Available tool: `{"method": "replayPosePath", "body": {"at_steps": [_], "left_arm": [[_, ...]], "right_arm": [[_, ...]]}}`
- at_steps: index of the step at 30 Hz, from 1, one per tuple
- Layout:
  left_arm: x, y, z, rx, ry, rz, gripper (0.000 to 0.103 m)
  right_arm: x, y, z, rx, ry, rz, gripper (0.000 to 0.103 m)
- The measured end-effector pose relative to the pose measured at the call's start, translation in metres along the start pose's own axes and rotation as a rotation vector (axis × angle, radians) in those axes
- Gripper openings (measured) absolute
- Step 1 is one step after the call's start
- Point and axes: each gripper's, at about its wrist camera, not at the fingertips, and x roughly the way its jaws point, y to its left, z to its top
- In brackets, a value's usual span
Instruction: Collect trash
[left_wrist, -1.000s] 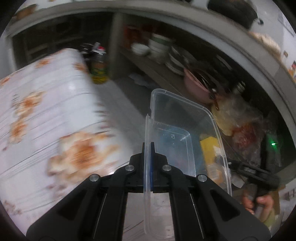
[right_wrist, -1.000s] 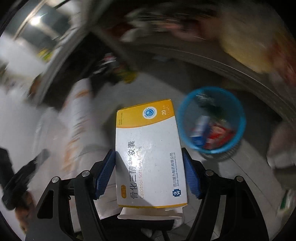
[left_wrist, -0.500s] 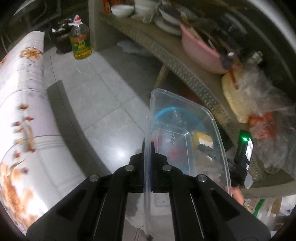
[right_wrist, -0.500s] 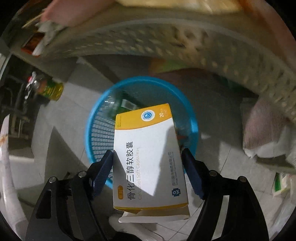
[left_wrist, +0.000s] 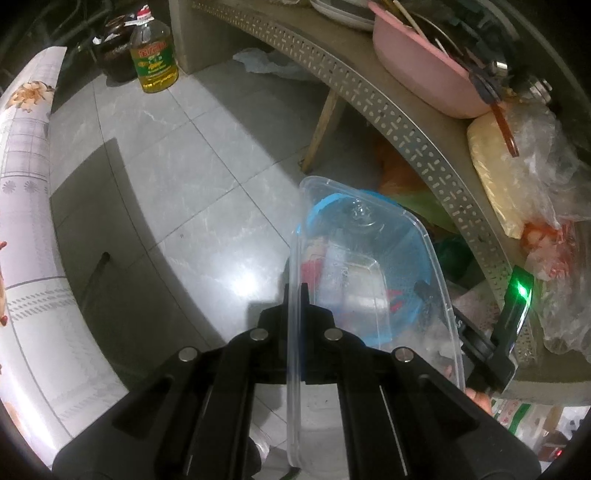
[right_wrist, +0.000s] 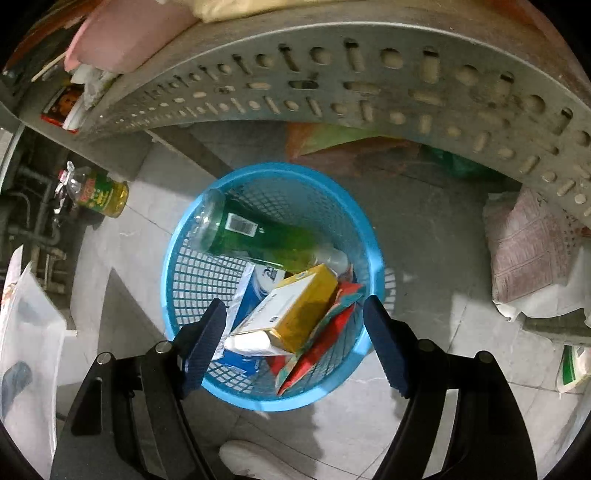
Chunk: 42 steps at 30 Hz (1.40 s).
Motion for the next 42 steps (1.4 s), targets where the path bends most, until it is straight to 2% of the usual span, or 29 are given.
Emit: {"method": "replayPosePath", "body": {"at_steps": [4, 7, 9, 11, 15, 22, 26, 30, 33, 36, 38, 42], "left_arm": [[0.012, -0.010, 0.004, -0.001, 0.034, 0.000, 0.001], [0.027, -0.020, 0.011, -0.054, 0.079, -0.036, 0.002], [0.039, -0.026, 0.017, -0.138, 0.099, -0.107, 0.014], [0.048, -0.032, 0.018, -0.194, 0.127, -0.161, 0.035], [0.037, -0.045, 0.007, -0.179, 0.122, -0.229, 0.042], [-0.039, -0.040, -0.018, -0.075, -0.021, -0.266, 0.050], [-0.096, -0.025, -0.035, 0.003, -0.161, -0.233, 0.061], [-0.142, -0.007, -0.061, 0.050, -0.262, -0.205, 0.069], [-0.177, 0.008, -0.093, 0.084, -0.336, -0.186, 0.077], [-0.209, 0.027, -0.131, 0.102, -0.438, -0.136, 0.085], [-0.228, 0.043, -0.158, 0.072, -0.500, -0.100, 0.091], [-0.250, 0.066, -0.201, 0.002, -0.574, -0.044, 0.094]], "right_arm": [[-0.020, -0.003, -0.012, -0.012, -0.021, 0.025, 0.075], [-0.036, -0.011, -0.019, -0.001, -0.037, 0.034, 0.076], [-0.046, -0.017, -0.025, 0.013, -0.039, 0.044, 0.077], [-0.054, -0.024, -0.032, 0.023, -0.033, 0.046, 0.077], [-0.067, -0.035, -0.044, 0.025, -0.030, 0.043, 0.077], [-0.081, -0.038, -0.065, -0.001, -0.035, 0.025, 0.077], [-0.100, -0.024, -0.076, -0.058, -0.069, 0.040, 0.077], [-0.129, -0.005, -0.083, -0.125, -0.115, 0.064, 0.077], [-0.166, 0.017, -0.090, -0.226, -0.195, 0.068, 0.077], [-0.211, 0.043, -0.103, -0.345, -0.307, 0.057, 0.085], [-0.242, 0.062, -0.115, -0.432, -0.381, 0.059, 0.091], [-0.289, 0.099, -0.145, -0.585, -0.485, 0.082, 0.096]]}}
